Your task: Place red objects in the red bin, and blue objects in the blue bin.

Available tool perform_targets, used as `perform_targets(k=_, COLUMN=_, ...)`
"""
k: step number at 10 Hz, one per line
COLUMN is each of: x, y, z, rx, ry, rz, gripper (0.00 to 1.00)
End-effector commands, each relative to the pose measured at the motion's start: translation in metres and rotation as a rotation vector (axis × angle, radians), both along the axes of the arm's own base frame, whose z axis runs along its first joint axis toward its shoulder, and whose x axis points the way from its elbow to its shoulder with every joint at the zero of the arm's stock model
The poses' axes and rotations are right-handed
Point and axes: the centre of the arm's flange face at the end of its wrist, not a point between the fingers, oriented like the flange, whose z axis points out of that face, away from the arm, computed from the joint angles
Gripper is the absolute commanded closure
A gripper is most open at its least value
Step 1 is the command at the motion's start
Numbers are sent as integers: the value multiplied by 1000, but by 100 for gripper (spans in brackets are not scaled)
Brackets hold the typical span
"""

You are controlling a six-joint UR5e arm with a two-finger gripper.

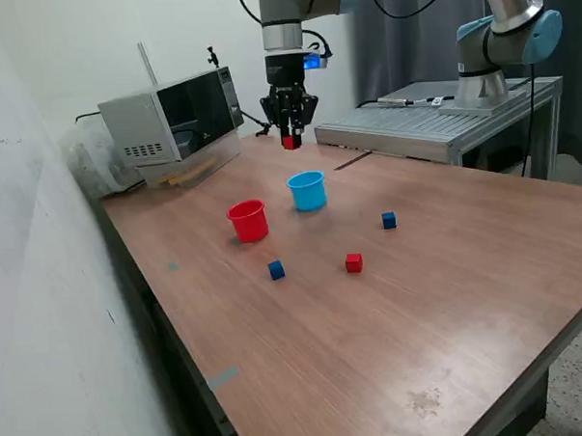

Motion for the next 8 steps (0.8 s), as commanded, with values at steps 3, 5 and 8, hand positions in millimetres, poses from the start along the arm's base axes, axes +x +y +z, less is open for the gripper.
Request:
perform_targets(k=3, x=-67, y=46, z=-3, rx=-18, ry=71, rz=-150, gripper=100)
perform_targets(k=5, x=-83, y=80, z=-31, rx=-28, ry=89, rz=-250, gripper=100)
perform_targets(k=8, x=-88, y=107, z=-85, rx=-35, ry=54, rz=-326, gripper=100)
